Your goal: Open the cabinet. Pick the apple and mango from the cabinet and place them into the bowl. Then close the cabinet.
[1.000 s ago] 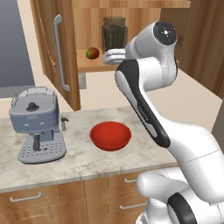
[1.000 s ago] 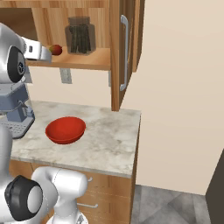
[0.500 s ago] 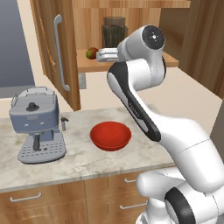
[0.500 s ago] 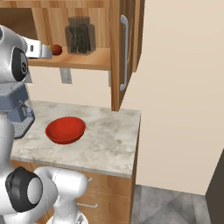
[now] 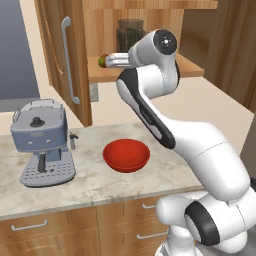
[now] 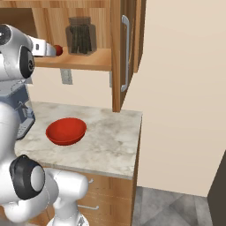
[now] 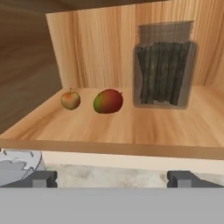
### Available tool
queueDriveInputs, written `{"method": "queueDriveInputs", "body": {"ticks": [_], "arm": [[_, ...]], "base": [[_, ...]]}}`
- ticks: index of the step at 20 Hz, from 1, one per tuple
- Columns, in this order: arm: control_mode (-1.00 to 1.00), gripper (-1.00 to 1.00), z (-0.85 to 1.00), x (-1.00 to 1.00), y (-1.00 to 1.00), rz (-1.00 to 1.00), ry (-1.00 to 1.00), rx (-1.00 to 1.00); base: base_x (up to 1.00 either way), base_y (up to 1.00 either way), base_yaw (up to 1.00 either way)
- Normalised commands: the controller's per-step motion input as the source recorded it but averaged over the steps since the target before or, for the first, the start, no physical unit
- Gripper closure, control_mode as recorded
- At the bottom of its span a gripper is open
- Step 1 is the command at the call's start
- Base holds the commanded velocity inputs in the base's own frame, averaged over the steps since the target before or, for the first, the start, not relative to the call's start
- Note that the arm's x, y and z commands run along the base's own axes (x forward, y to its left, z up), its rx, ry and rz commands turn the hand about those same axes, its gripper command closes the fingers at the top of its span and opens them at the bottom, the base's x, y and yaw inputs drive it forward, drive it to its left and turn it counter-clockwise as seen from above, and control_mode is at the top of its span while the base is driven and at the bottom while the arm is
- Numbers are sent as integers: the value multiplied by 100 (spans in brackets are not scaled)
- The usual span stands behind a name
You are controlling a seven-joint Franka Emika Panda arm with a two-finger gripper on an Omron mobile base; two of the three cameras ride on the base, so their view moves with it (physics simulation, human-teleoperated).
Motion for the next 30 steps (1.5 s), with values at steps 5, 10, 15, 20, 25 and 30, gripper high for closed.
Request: {"method": "queueDriveInputs", "body": {"ticks": [5,10,15,20,25,30], "arm": [[-100,-100,0,33,15,0,0,0],[-100,-100,-1,34,7,0,0,0],[-100,-100,-4,33,7,0,0,0],[-100,-100,-2,31,4,0,0,0],[-100,-100,-12,30,2,0,0,0],[-100,-100,-10,29,8,0,0,0]], "base": [[0,0,0],[0,0,0],[0,0,0],[0,0,0],[0,0,0],[0,0,0]]}}
